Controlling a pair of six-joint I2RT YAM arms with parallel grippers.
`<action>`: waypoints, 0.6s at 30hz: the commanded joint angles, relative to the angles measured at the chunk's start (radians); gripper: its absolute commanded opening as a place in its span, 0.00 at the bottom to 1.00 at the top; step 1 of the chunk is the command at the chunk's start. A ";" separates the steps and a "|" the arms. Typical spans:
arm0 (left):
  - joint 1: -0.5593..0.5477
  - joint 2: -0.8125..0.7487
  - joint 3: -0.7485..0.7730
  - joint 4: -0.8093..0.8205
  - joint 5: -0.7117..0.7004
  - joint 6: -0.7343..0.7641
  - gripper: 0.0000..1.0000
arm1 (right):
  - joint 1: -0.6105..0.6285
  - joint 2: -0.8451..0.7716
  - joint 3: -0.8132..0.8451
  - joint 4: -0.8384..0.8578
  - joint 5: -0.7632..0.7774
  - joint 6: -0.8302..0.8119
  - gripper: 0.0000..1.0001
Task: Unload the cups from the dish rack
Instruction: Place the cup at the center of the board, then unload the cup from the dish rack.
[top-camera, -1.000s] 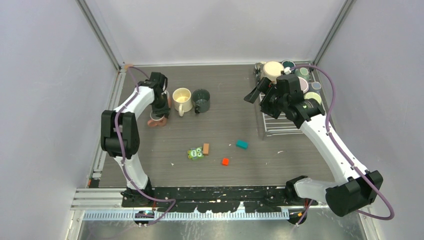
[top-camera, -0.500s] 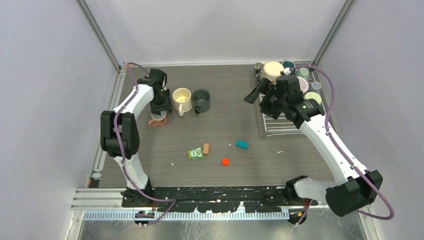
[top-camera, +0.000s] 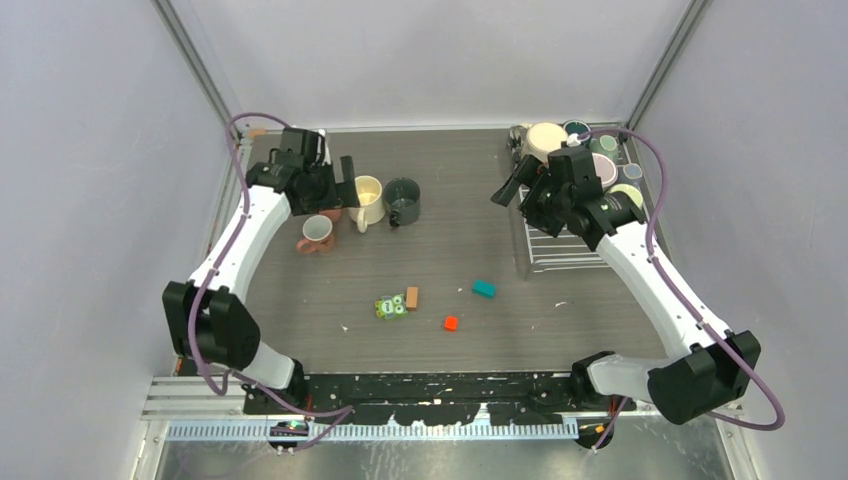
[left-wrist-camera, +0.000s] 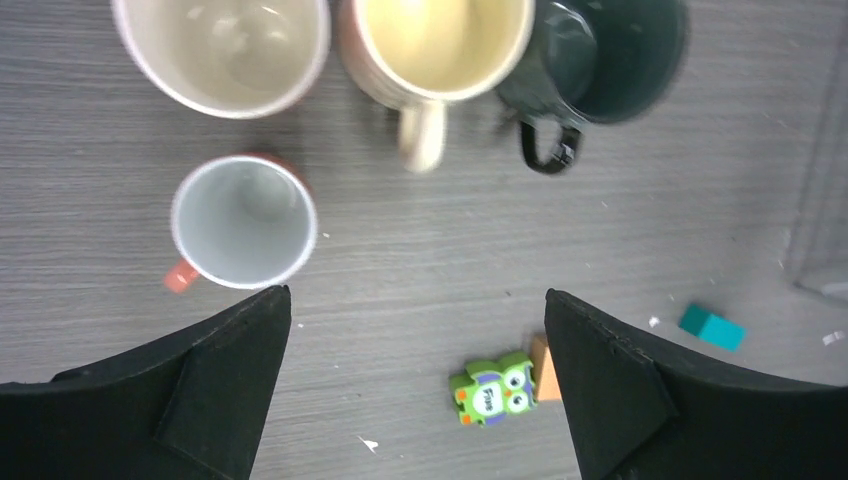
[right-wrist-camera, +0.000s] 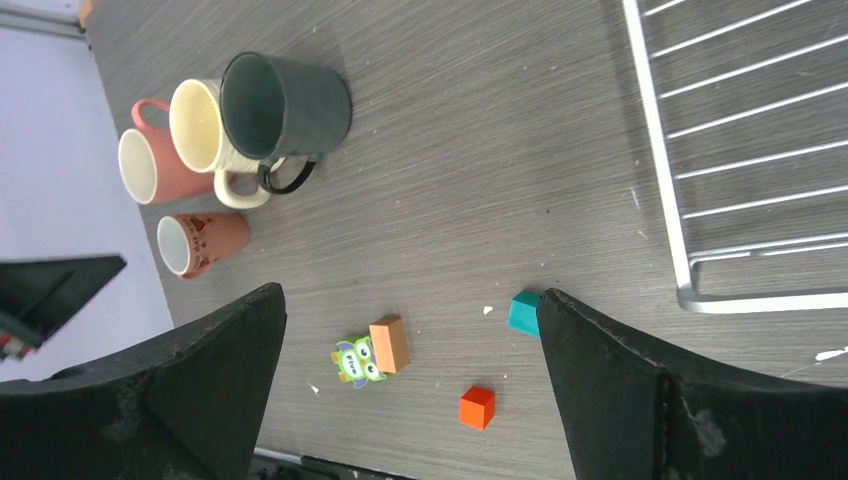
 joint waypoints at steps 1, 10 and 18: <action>-0.076 -0.088 -0.047 0.020 0.056 0.001 1.00 | 0.002 0.014 0.070 -0.019 0.091 -0.021 1.00; -0.236 -0.213 -0.127 0.060 0.116 -0.002 1.00 | -0.004 0.072 0.139 -0.090 0.225 -0.058 1.00; -0.349 -0.237 -0.207 0.138 0.153 0.004 1.00 | -0.178 0.120 0.179 -0.117 0.275 -0.107 1.00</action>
